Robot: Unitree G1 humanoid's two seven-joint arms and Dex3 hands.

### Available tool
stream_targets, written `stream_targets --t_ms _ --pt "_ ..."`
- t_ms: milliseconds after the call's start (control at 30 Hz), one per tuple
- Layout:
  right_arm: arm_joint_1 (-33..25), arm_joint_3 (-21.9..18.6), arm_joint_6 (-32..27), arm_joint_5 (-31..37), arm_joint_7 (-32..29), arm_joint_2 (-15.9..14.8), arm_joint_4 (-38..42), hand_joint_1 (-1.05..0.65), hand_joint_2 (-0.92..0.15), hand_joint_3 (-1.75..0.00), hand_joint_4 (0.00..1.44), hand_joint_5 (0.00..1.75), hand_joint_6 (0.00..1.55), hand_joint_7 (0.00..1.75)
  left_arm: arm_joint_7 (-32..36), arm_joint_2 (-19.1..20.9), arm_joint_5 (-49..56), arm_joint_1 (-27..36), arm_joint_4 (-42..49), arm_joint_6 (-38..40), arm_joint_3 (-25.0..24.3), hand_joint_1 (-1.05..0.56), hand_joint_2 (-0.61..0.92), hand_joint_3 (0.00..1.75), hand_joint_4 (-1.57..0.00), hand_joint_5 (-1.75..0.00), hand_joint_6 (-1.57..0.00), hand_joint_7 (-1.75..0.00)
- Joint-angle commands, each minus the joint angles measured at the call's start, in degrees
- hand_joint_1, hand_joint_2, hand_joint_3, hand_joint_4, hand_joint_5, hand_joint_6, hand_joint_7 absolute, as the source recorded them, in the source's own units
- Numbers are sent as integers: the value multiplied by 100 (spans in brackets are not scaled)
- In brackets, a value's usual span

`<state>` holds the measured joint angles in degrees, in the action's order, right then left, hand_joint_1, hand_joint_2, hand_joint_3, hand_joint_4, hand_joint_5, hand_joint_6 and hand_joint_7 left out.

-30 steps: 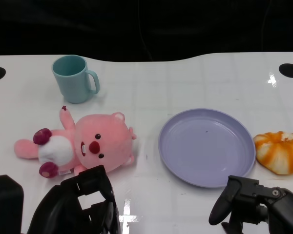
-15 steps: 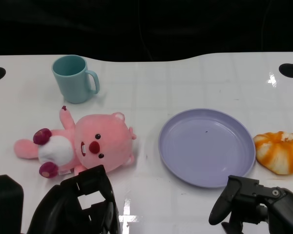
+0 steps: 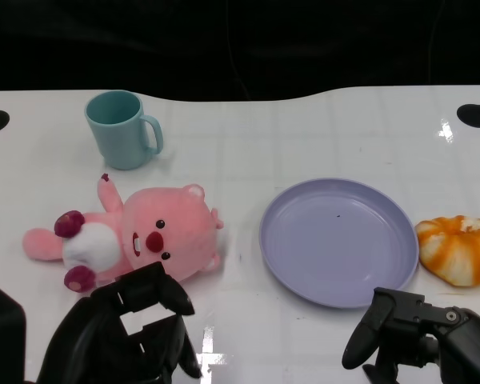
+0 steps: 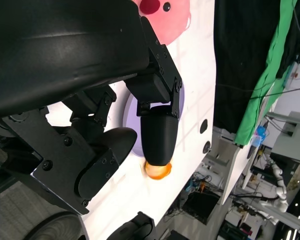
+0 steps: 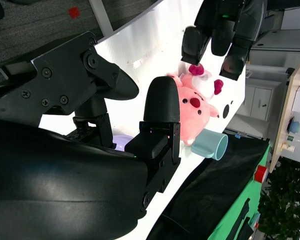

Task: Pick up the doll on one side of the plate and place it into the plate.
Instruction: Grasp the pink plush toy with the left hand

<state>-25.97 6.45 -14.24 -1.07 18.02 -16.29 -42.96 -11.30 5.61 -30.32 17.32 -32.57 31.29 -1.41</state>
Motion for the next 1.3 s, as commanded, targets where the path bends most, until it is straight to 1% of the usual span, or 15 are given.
stream_targets --t_ms 33,67,133,233,300,367,500,533,600,667,733,867,1000,1167,1300 --pt "-3 -50 33 -16 -4 -53 15 -10 -57 -106 65 165 58 134 -2 -8 -110 -41 -34 -137 -190 -21 35 129 -72 -135 -74 -90" --pt "-1 -42 7 -21 -5 -48 7 -9 -58 -107 64 165 58 134 -21 -12 -132 -61 -24 -167 -238 -22 37 123 -69 -133 -72 -86" --pt "1 -25 4 -22 -12 -35 9 -10 -58 -107 64 165 58 134 -42 -26 -198 -92 -21 -228 -338 -26 48 97 -62 -126 -70 -70" --pt "6 6 25 -2 -29 -18 25 -10 -58 -106 65 165 58 134 -87 19 -241 -110 -105 -350 -439 -28 62 69 -54 -116 -71 -48" --pt "15 29 15 21 -41 -16 18 -10 -58 -106 65 165 58 134 -198 82 -193 -121 -126 -537 -471 -30 72 49 -48 -105 -71 -33" --pt "24 54 12 52 -52 -17 7 -10 -58 -106 65 165 58 134 -270 155 -138 -146 -162 -678 -509 -35 78 34 -39 -99 -68 -22" --pt "35 88 32 74 -42 -12 16 -11 -57 -107 65 165 58 134 -511 514 296 -239 -136 -1164 -562 -46 88 15 -19 -89 -57 -8" --pt "37 92 32 84 -39 -12 17 -11 -57 -107 65 165 58 134 -556 578 404 -260 -107 -1287 -568 -49 89 11 -17 -87 -55 -5" --pt "42 106 4 93 -39 -8 0 -11 -57 -107 65 165 59 134 -571 765 876 -338 -26 -1649 -546 -53 91 8 -14 -84 -51 -3" --pt "45 118 -42 89 -48 1 -24 -11 -57 -107 65 165 59 134 -586 956 1338 -444 81 -1973 -534 -57 92 9 -12 -82 -48 -1" --pt "43 125 -61 82 -55 11 -30 -11 -57 -107 64 164 58 134 -622 1235 1858 -577 207 -2296 -532 -65 92 12 -5 -79 -40 0" --pt "46 140 -61 85 -66 24 -33 -10 -58 -106 64 164 58 133 -573 1564 2545 -778 318 -2559 -531 -70 92 12 -1 -77 -36 0" --pt "48 165 -62 108 -84 21 -41 -10 -58 -106 65 164 59 133 -509 1805 3148 -992 328 -2493 -489 -69 92 9 0 -70 -33 0" --pt "58 192 -42 144 -110 7 -38 -11 -58 -105 65 164 59 133 -497 2212 4224 -1270 405 -2550 -347 -70 92 10 0 -62 -31 0" --pt "64 205 -97 160 -116 -1 -73 -11 -58 -105 65 164 59 133 -667 2576 4986 -1543 512 -2428 -171 -72 92 9 0 -57 -28 0"
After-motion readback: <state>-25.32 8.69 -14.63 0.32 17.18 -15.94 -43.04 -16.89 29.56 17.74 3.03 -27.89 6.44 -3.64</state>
